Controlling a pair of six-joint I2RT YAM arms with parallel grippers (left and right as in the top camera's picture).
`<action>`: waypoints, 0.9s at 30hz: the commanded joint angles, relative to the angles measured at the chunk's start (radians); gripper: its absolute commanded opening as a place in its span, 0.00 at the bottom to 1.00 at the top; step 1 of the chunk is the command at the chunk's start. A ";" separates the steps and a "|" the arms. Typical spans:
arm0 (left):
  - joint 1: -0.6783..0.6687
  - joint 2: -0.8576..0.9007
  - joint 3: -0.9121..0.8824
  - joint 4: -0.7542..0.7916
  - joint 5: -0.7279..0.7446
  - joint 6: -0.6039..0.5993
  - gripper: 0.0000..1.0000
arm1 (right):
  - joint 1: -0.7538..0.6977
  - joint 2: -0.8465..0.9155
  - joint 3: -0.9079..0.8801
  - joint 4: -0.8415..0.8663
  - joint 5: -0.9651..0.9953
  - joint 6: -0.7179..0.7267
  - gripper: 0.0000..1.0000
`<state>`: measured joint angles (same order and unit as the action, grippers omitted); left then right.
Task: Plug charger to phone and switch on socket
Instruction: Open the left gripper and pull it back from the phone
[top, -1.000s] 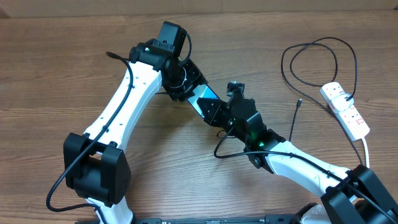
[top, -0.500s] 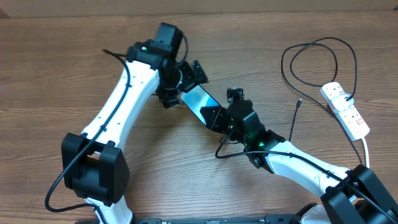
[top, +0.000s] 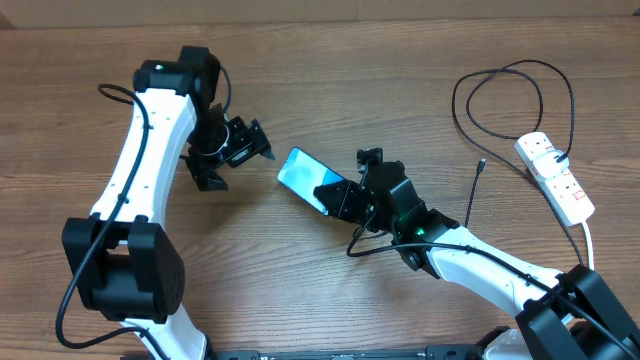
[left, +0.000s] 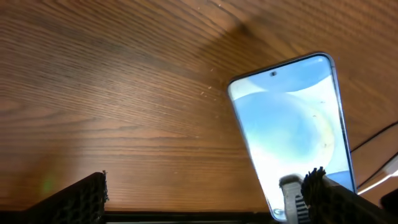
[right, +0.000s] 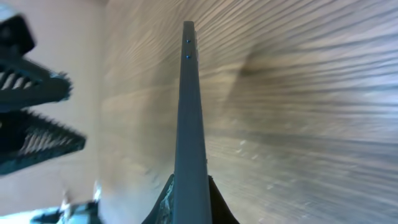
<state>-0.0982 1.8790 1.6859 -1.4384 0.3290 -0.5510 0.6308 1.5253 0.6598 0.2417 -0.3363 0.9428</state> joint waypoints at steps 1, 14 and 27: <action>-0.001 -0.102 0.018 -0.029 -0.051 0.117 0.94 | -0.019 -0.011 0.015 0.074 -0.232 0.004 0.04; -0.002 -0.569 0.018 -0.057 -0.292 0.106 0.96 | -0.200 -0.061 0.015 0.011 -0.744 -0.076 0.04; -0.001 -0.970 -0.032 -0.055 -0.381 0.092 0.98 | -0.199 -0.607 0.015 -0.755 -0.217 -0.262 0.04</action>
<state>-0.0982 0.9573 1.6894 -1.4960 -0.0212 -0.4606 0.4324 1.0592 0.6598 -0.4507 -0.7250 0.7296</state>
